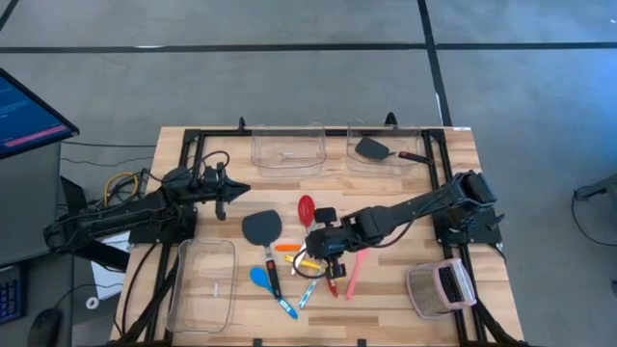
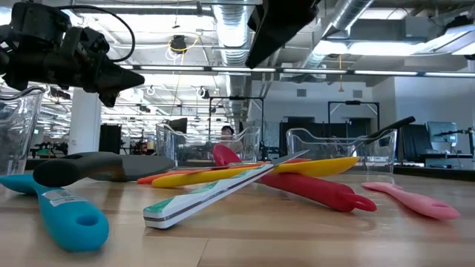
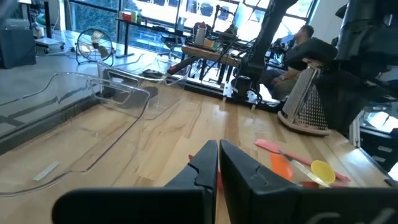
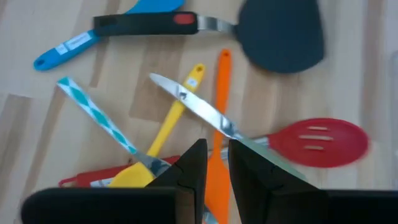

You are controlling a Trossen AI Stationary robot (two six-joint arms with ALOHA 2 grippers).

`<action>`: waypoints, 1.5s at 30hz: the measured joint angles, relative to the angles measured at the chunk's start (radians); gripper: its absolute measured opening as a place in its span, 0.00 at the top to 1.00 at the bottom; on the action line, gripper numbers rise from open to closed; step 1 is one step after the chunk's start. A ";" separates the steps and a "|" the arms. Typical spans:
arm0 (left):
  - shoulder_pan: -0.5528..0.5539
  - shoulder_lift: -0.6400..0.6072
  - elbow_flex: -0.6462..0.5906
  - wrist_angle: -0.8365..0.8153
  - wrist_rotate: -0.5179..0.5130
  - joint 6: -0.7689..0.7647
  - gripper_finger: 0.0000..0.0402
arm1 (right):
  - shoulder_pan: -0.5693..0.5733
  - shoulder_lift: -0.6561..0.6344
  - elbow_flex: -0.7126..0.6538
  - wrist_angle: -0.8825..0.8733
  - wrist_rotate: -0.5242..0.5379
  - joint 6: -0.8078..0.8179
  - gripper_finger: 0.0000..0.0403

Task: Pick & Place Kitchen Items
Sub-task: Put the blue patterned table knife into the top left transparent bin

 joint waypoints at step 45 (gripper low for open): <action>-0.825 0.810 0.514 0.087 -0.641 0.379 0.99 | 0.005 -0.152 -0.204 0.032 0.006 0.017 1.00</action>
